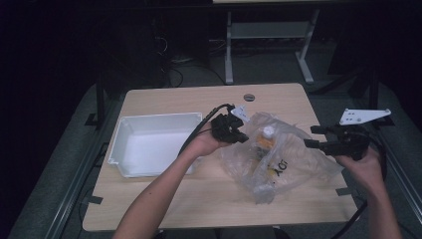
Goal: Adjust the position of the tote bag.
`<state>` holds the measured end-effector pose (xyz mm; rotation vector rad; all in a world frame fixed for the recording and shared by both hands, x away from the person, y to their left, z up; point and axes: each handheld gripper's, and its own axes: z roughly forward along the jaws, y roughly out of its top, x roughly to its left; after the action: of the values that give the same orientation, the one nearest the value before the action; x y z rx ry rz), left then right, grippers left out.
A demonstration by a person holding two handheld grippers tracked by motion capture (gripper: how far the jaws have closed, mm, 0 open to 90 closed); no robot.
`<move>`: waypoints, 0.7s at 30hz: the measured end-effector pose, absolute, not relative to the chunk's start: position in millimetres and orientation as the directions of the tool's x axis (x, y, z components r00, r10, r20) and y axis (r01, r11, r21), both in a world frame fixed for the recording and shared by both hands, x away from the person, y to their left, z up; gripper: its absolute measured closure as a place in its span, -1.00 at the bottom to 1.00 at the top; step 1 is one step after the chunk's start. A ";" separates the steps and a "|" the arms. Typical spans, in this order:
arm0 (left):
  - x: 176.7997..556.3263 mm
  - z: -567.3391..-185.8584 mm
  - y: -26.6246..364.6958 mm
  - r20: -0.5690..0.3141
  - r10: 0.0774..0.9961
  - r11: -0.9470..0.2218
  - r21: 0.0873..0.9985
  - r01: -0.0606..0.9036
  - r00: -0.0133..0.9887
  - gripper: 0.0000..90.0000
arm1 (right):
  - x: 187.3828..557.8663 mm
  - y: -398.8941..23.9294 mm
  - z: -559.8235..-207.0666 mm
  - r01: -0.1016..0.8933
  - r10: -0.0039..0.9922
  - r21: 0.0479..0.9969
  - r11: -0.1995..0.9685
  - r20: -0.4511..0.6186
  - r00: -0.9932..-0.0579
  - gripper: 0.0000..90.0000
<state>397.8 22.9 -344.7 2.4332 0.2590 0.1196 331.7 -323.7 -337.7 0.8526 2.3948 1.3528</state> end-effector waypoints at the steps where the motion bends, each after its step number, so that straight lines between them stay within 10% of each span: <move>1: 398.7 -345.5 23.9 0.014 0.217 -0.750 0.642 0.158 0.976 1.00 | 335.1 -322.5 -337.6 0.365 0.602 0.841 0.400 0.060 -0.796 -0.11; 14: 405.8 -349.5 41.9 -0.001 0.223 -0.762 0.623 0.175 0.975 1.00 | 381.7 -307.6 -362.1 0.413 0.544 0.801 0.433 0.132 -0.828 0.14; 21: 409.6 -350.8 49.5 -0.013 0.238 -0.764 0.615 0.196 0.971 1.00 | 390.4 -293.3 -363.5 0.393 0.513 0.787 0.477 0.114 -0.851 0.89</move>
<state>409.6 49.5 -350.8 2.4619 0.3031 0.0866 390.4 -293.3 -363.5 0.7960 2.5795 1.3192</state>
